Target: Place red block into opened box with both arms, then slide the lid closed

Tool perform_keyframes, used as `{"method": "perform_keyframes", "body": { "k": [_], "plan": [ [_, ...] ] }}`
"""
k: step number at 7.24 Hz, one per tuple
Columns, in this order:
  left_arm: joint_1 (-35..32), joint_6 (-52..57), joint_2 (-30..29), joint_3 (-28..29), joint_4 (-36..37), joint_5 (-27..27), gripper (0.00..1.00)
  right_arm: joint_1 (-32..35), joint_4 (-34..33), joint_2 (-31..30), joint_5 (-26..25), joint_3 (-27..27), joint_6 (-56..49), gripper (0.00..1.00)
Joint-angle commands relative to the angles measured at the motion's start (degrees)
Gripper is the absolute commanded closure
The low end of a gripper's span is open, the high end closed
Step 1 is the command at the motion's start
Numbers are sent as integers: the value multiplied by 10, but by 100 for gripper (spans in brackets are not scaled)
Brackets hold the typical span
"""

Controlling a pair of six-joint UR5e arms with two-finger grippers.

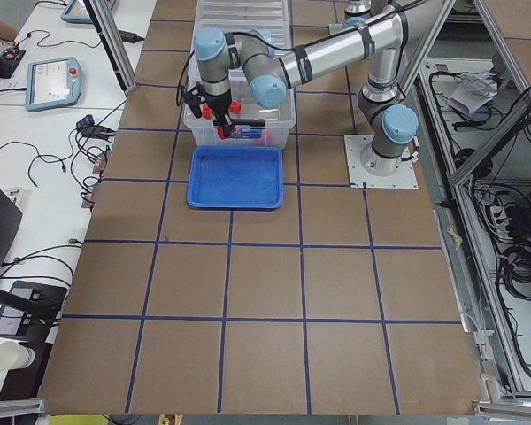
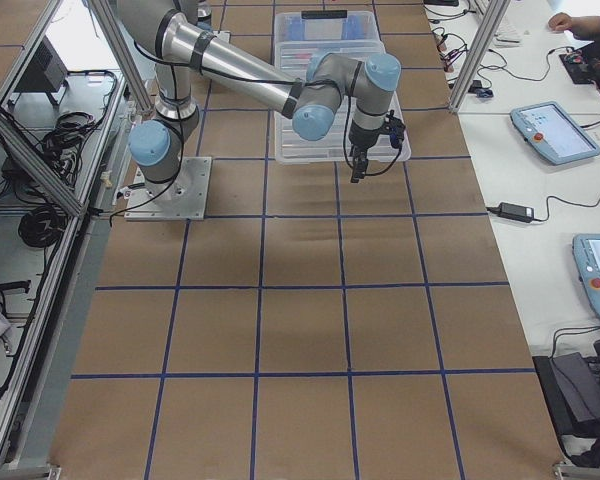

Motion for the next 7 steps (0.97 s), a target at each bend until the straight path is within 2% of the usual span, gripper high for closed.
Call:
{"method": "perform_keyframes", "body": {
  "k": [1,2,4,6,7],
  "plan": [
    [-99,1,19,33,-54,12,91,-1,-13,3,-17,-1,-14,0],
    [-140,4,11,23,-53,15,93,-6,-13,3,-16,-1,-15,0],
    [-159,15,2,-39,-29,7,98,-10,-13,3,-15,-1,-23,0],
    [-158,47,-6,-118,92,2,99,-10,-11,-4,-14,-1,-22,0],
    [-155,69,-13,-146,152,-24,99,-10,-8,-6,-13,-14,-22,0]
  ]
}}
